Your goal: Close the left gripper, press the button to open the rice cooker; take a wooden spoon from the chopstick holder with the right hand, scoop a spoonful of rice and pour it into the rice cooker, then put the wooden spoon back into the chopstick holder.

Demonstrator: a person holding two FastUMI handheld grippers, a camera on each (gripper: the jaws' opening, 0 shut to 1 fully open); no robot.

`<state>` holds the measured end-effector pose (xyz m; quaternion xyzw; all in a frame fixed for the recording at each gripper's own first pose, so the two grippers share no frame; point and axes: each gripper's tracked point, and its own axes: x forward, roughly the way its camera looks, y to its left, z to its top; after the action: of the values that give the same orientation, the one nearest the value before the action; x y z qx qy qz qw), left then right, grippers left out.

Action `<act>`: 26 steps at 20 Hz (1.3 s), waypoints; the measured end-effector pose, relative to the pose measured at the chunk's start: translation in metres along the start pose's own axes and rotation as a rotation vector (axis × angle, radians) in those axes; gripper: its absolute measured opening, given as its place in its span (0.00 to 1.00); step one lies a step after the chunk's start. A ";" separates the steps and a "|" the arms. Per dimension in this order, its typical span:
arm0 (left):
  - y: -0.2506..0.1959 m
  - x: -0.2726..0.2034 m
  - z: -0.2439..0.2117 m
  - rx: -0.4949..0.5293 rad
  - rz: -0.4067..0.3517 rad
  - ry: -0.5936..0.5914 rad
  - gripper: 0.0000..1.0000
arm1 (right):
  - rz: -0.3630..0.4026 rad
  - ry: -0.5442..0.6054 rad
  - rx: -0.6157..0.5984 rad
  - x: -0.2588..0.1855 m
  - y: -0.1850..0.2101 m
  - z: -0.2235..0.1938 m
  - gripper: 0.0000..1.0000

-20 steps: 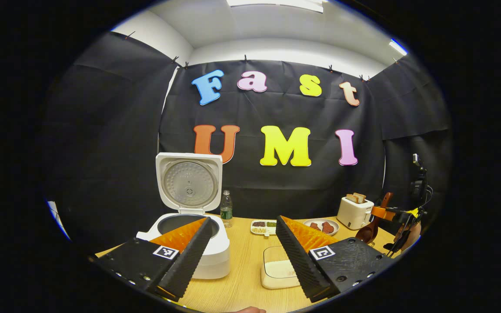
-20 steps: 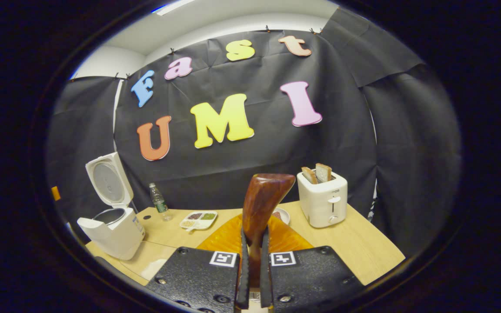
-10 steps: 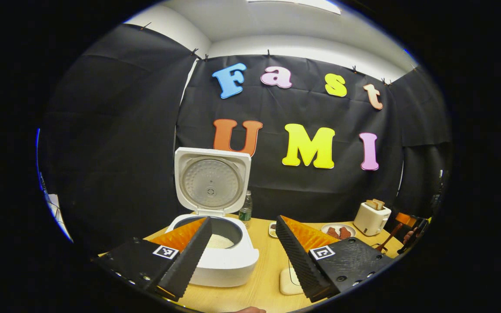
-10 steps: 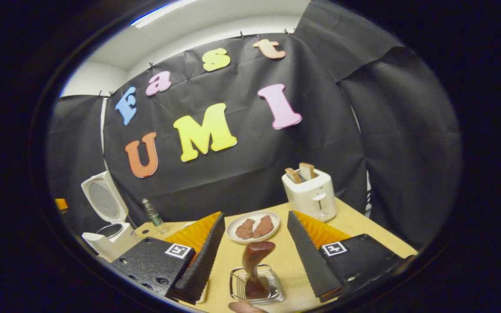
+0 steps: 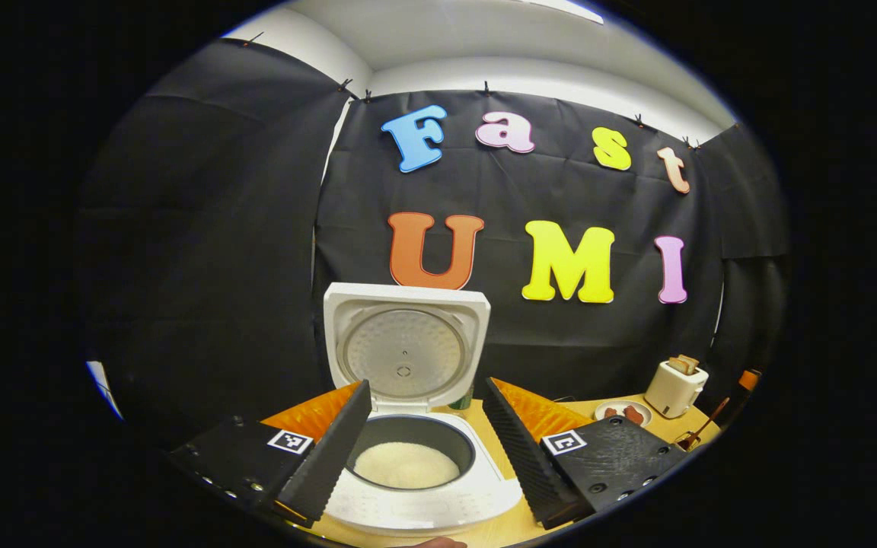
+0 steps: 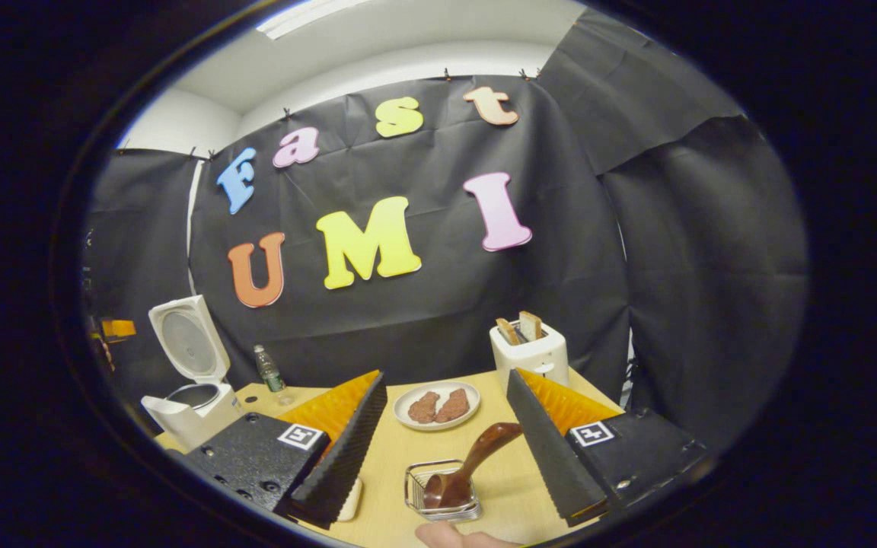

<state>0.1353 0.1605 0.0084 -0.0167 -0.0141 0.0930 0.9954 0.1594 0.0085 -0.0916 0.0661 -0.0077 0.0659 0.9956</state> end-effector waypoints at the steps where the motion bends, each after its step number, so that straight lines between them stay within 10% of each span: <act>1: 0.006 0.010 0.012 -0.006 0.000 -0.028 0.94 | 0.001 -0.007 -0.025 -0.003 0.001 0.004 1.00; 15: 0.008 0.171 0.098 -0.023 -0.006 -0.099 0.94 | 0.052 -0.089 -0.124 -0.010 0.009 0.021 1.00; 26: 0.034 0.240 0.041 0.076 0.121 0.111 0.95 | 0.014 -0.038 -0.149 -0.051 -0.001 0.004 1.00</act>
<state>0.3634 0.2400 0.0542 0.0153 0.0459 0.1525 0.9871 0.1089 -0.0001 -0.0886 -0.0069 -0.0322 0.0709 0.9969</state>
